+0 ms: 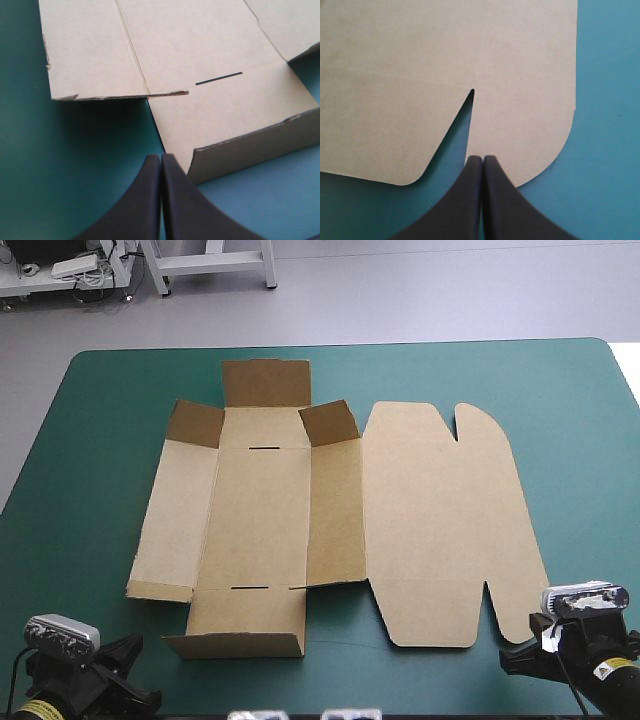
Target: Fold the box
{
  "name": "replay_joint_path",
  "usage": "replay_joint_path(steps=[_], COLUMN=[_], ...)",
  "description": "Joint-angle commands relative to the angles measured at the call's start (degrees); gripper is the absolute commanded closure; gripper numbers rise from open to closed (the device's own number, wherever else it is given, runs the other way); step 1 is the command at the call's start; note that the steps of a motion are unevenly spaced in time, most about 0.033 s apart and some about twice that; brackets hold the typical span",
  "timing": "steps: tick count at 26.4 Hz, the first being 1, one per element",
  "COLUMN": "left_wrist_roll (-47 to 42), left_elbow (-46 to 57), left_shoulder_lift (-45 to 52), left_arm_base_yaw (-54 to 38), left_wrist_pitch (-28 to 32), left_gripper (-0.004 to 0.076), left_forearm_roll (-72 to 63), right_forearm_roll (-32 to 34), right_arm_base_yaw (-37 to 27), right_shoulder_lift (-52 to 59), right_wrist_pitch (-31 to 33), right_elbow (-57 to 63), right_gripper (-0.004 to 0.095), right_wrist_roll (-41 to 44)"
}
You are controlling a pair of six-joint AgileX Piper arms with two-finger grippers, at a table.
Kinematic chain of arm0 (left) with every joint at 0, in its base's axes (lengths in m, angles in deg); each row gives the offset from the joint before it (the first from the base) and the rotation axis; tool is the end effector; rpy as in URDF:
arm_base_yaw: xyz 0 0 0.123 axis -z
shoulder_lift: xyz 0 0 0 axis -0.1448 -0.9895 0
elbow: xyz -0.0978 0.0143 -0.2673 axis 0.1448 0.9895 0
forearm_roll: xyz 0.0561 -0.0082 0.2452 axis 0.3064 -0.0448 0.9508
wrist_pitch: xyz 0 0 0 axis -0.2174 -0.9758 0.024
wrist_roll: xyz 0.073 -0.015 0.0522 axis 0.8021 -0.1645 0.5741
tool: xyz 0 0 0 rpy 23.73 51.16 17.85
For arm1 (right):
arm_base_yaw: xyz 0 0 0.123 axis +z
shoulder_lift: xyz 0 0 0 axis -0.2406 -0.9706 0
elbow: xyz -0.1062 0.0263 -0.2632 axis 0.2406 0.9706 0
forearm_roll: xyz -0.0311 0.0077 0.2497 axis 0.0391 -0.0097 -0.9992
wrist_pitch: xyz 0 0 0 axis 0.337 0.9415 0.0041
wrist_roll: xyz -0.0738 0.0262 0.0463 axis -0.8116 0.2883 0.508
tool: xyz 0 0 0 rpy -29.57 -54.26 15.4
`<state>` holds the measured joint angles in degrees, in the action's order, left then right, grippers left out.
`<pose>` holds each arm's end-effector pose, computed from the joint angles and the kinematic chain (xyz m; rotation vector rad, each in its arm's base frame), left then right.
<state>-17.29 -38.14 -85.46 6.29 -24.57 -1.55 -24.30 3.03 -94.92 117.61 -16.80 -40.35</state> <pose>0.0143 -0.0124 0.2707 0.3232 2.1968 -0.2478 0.0506 0.0158 0.2755 -0.1404 2.3165 0.1367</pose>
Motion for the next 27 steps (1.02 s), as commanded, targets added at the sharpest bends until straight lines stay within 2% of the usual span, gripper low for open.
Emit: replay_joint_path(steps=[1, 8, 11, 22, 27], left_wrist_roll=[-0.15, -0.15, -3.49, -2.35, -1.00], left_elbow=[-1.39, -1.39, -2.70, -20.90, -27.78], left_shoulder_lift=[-0.86, -1.36, -3.83, -26.64, -39.61], left_arm_base_yaw=[0.21, 0.21, 0.21, 0.21, 0.21], left_wrist_pitch=[3.85, 3.85, 3.10, 3.05, 6.73], left_gripper=[0.0732, 0.0733, 0.0732, 0.0732, 0.0732], left_forearm_roll=[-0.77, -0.55, -0.55, -0.22, 3.78], right_forearm_roll=[-0.97, -0.97, -0.97, -0.97, -0.97], right_arm_base_yaw=[-0.06, -0.06, -0.06, -0.06, -0.06], right_shoulder_lift=[-0.42, -0.42, -0.42, -0.42, -0.42], right_wrist_pitch=[-2.51, -2.51, -2.51, -2.51, -2.51], right_elbow=[-1.41, -1.41, -1.41, -1.41, -1.41], right_gripper=[0.0926, 0.0926, 0.0926, 0.0926, 0.0926], right_wrist_roll=[-0.43, -0.43, -0.43, -0.30, -0.30])
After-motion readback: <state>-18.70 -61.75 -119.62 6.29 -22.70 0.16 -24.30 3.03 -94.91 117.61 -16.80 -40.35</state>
